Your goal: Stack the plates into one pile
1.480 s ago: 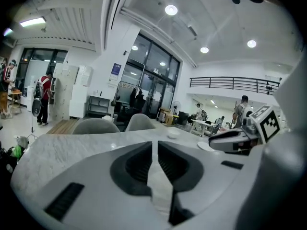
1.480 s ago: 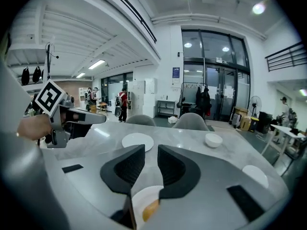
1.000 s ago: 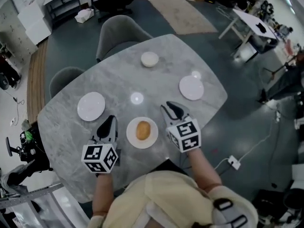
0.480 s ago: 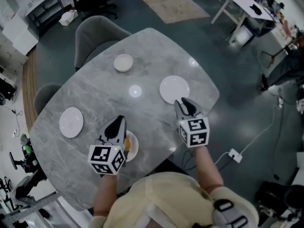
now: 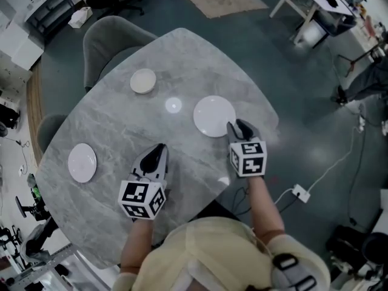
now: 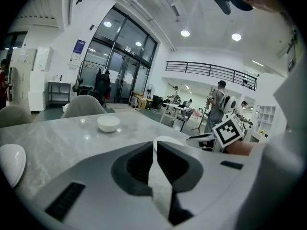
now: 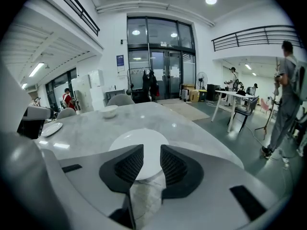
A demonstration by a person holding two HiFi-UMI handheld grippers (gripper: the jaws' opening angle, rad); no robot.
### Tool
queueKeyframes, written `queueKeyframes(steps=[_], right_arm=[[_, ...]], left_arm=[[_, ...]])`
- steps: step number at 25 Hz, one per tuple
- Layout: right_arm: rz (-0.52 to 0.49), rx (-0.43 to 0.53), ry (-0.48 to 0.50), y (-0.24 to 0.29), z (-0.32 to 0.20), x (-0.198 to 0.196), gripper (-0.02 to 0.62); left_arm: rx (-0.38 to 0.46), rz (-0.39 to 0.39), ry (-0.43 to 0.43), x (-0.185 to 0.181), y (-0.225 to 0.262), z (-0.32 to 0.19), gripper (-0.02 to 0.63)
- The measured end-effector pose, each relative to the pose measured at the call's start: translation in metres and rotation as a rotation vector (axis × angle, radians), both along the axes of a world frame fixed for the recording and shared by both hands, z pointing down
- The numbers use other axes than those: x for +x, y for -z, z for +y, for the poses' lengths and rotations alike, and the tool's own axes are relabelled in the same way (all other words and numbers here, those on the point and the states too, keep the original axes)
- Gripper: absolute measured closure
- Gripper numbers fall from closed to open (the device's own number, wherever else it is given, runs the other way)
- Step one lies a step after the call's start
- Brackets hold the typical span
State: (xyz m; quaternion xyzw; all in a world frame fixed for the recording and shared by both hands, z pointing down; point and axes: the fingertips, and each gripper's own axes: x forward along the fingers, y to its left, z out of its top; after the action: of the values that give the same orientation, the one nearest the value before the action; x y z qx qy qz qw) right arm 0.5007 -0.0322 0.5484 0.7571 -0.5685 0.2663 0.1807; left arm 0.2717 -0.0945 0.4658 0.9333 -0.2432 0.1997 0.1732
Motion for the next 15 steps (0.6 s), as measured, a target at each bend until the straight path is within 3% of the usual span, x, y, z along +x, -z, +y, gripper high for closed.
queueKeyframes(steps=[15], right_arm=[[-0.096,-0.133,-0.108,-0.046,-0.016,0.031,0.495]], left_arm=[[-0.032,-0.046,-0.025,0.021,-0.021,-0.009,0.58]])
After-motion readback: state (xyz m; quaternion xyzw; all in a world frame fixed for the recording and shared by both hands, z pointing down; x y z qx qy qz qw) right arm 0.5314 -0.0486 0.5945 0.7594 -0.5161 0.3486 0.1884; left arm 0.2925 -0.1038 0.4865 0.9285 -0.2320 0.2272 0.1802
